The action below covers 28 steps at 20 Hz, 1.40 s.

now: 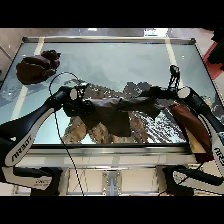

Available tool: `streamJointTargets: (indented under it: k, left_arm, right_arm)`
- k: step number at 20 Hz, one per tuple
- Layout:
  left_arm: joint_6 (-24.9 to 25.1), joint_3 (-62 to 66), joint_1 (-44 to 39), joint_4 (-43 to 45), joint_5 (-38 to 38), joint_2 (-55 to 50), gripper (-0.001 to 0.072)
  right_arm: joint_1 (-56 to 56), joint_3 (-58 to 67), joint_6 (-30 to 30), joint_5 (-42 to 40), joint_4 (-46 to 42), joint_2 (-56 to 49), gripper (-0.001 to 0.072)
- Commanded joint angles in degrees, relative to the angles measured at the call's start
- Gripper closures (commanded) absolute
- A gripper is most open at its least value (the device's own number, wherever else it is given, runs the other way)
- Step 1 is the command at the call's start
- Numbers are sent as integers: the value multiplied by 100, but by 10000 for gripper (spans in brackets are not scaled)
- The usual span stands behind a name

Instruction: Fold the shirts.

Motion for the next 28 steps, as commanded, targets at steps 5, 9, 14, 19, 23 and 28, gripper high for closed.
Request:
streamJointTargets:
  k: [5,9,14,19,23,28]
  left_arm:
    - [501,1554,2,610,-372,1309,698]
    - [170,2031,2,2555,-1117,3086,697]
    - [-173,2063,2,3025,-833,4990,698]
    - [-310,2328,2,3272,-643,5058,700]
    - [-195,2299,2,3823,-2319,4019,699]
    - [-44,1532,2,3685,-2122,2096,699]
  right_arm:
    - [-417,2,15,540,-651,1283,685]
    - [-984,98,20,1366,-844,3119,686]
    - [-1471,1189,348,1742,-1478,4881,687]
    - [-1587,2245,343,1530,-1624,4927,687]
    - [-1587,2107,452,2535,-1434,4201,687]
    - [-1451,636,387,2955,-719,2787,686]
